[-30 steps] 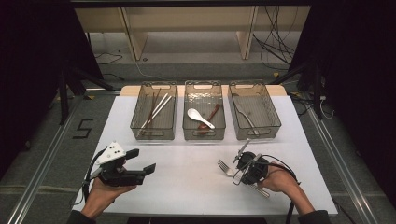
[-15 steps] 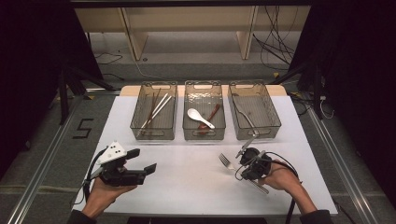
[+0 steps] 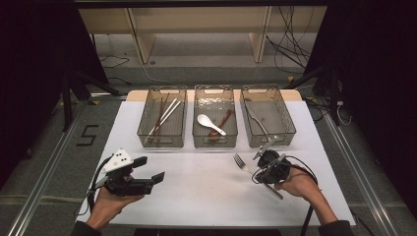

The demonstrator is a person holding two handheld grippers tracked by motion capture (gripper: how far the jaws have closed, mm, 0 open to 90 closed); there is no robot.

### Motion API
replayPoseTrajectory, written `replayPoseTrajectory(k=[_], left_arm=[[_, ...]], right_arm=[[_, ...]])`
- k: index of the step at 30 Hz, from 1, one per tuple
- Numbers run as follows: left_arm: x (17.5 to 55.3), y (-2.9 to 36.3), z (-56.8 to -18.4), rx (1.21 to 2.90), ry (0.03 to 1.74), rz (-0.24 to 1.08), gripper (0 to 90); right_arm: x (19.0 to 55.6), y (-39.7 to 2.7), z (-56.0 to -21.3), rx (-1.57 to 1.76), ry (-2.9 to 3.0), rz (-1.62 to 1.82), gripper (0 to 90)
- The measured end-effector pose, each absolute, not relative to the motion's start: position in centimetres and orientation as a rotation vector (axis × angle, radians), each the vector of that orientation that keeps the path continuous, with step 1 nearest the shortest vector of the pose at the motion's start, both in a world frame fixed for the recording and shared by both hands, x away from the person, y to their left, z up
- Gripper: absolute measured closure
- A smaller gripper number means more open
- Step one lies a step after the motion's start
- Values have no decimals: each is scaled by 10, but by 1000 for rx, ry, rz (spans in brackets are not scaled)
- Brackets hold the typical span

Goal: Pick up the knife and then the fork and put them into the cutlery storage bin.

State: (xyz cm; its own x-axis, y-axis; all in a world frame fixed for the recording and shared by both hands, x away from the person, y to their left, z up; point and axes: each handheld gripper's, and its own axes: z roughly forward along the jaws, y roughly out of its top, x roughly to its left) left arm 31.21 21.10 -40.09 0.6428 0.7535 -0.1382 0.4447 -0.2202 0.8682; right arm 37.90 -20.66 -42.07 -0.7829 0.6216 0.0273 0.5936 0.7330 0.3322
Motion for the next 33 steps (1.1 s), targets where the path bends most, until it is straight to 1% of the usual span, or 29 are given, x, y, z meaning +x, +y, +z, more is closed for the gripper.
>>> replayPoseTrajectory(k=[10,16,23,33], left_arm=[[313,211,-401,1863,952,386,166],[313,212,-401,1863,953,385,166],[314,211,-402,1864,955,383,166],[314,211,-402,1862,957,383,166]], right_arm=[[383,-211,-410,1023,2807,569,847],[391,-222,-391,1061,2749,653,848],[410,-236,-373,1123,2671,707,848],[441,-242,-353,1196,2597,739,848]])
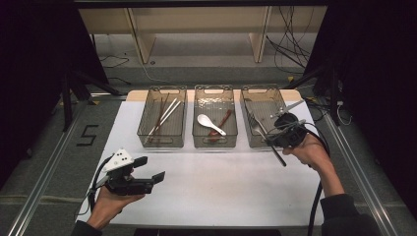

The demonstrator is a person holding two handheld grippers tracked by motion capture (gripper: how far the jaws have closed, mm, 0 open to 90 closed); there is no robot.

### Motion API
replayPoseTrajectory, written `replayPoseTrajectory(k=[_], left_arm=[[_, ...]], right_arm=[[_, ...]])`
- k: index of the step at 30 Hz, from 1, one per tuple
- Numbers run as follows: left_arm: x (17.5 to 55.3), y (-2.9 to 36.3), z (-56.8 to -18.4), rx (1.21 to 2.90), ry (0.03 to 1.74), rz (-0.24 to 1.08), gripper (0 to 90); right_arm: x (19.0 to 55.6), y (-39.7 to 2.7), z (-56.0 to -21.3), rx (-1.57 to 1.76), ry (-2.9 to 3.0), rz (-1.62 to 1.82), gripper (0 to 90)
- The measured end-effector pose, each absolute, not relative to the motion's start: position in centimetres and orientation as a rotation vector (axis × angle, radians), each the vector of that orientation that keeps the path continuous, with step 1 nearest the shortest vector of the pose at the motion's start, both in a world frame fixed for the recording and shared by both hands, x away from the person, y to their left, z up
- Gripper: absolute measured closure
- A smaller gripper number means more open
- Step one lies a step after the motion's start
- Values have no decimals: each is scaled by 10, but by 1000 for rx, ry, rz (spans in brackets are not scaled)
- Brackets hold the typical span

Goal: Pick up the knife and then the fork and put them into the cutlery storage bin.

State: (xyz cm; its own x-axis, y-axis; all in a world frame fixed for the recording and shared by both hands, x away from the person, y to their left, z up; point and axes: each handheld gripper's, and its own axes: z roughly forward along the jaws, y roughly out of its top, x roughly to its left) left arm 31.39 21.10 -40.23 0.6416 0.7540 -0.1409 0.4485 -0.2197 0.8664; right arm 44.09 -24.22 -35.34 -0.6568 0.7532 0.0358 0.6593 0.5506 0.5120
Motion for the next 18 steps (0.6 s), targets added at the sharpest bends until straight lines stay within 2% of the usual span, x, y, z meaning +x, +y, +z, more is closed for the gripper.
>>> replayPoseTrajectory(k=[18], left_arm=[[314,211,-403,1864,955,383,166]], right_arm=[[488,-249,-340,1340,2483,771,847]])
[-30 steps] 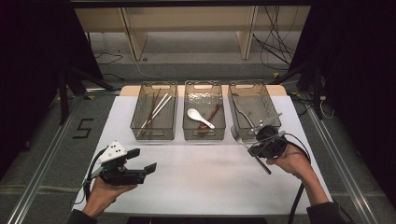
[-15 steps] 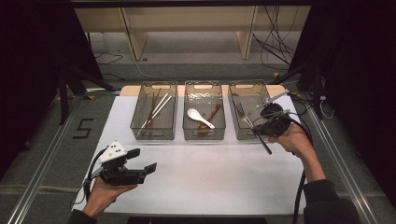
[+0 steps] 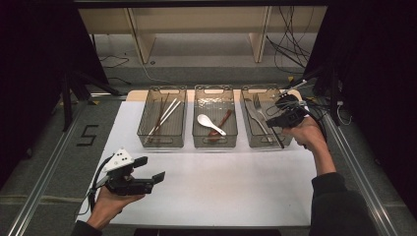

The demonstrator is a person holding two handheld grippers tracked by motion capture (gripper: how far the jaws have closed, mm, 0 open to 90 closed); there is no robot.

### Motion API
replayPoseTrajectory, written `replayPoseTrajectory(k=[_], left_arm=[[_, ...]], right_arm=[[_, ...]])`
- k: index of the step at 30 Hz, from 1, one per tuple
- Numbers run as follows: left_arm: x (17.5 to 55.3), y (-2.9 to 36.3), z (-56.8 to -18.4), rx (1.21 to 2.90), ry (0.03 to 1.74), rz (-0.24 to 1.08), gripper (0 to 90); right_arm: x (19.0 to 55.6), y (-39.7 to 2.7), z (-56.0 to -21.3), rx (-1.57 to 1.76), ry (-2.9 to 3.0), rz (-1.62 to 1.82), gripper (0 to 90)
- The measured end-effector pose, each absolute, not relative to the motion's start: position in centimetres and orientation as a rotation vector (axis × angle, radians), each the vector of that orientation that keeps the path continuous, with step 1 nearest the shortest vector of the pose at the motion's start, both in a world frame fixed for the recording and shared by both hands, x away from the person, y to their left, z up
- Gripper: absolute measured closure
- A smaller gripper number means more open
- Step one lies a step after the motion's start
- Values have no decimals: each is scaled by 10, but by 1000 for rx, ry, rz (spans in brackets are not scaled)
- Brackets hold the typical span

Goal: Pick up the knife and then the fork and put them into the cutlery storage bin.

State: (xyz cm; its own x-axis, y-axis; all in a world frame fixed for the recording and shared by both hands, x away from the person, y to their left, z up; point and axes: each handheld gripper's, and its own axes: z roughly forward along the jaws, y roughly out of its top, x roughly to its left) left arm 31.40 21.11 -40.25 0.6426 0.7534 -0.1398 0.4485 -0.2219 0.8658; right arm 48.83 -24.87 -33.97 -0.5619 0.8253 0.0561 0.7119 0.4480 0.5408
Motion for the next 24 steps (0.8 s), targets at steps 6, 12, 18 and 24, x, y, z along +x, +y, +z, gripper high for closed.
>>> replayPoseTrajectory(k=[6,12,18,24], left_arm=[[314,211,-403,1861,957,382,166],[314,212,-402,1863,954,382,166],[314,212,-402,1862,954,382,166],[314,212,-402,1862,955,380,166]], right_arm=[[503,-247,-340,1379,2464,759,847],[516,-244,-335,1399,2434,754,847],[526,-241,-329,1417,2411,741,847],[533,-242,-328,1445,2387,732,846]])
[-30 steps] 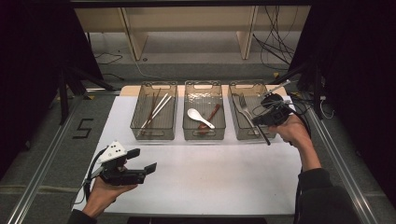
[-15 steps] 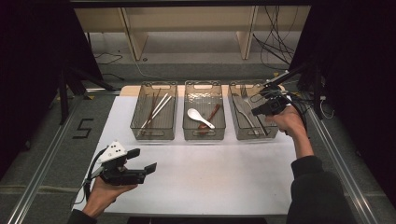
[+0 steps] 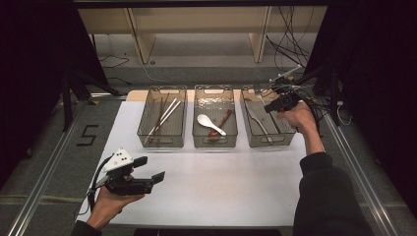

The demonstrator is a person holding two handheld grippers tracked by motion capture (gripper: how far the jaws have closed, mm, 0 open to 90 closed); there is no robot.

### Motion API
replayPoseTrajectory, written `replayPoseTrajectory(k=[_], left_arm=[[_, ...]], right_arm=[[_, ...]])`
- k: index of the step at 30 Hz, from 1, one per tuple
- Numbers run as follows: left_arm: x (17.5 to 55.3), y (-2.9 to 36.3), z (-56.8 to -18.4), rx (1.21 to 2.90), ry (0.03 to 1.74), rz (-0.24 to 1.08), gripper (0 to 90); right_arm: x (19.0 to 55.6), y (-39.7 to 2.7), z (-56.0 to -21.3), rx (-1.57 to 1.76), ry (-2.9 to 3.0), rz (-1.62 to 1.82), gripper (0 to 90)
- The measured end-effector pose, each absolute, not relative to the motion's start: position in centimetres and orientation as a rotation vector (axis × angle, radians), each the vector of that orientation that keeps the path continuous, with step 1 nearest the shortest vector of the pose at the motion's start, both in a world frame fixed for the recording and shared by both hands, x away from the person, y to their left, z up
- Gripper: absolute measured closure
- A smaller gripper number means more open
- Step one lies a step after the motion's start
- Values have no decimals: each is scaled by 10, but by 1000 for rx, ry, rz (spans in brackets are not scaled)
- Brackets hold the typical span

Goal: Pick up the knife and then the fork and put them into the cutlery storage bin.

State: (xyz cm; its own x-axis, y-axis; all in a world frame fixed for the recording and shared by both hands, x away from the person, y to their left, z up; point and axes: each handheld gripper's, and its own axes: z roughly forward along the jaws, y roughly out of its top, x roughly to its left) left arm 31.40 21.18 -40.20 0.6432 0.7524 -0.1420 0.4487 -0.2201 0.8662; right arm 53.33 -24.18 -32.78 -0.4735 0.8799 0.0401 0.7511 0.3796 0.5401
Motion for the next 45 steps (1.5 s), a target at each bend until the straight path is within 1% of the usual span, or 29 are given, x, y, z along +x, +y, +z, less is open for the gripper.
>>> replayPoseTrajectory(k=[18,32,45], left_arm=[[314,212,-402,1861,955,378,166],[314,213,-401,1854,955,379,166],[313,213,-401,1853,954,377,166]], right_arm=[[550,-245,-336,1511,2335,725,846],[559,-238,-345,1532,2307,710,846],[561,-243,-359,1580,2271,688,845]])
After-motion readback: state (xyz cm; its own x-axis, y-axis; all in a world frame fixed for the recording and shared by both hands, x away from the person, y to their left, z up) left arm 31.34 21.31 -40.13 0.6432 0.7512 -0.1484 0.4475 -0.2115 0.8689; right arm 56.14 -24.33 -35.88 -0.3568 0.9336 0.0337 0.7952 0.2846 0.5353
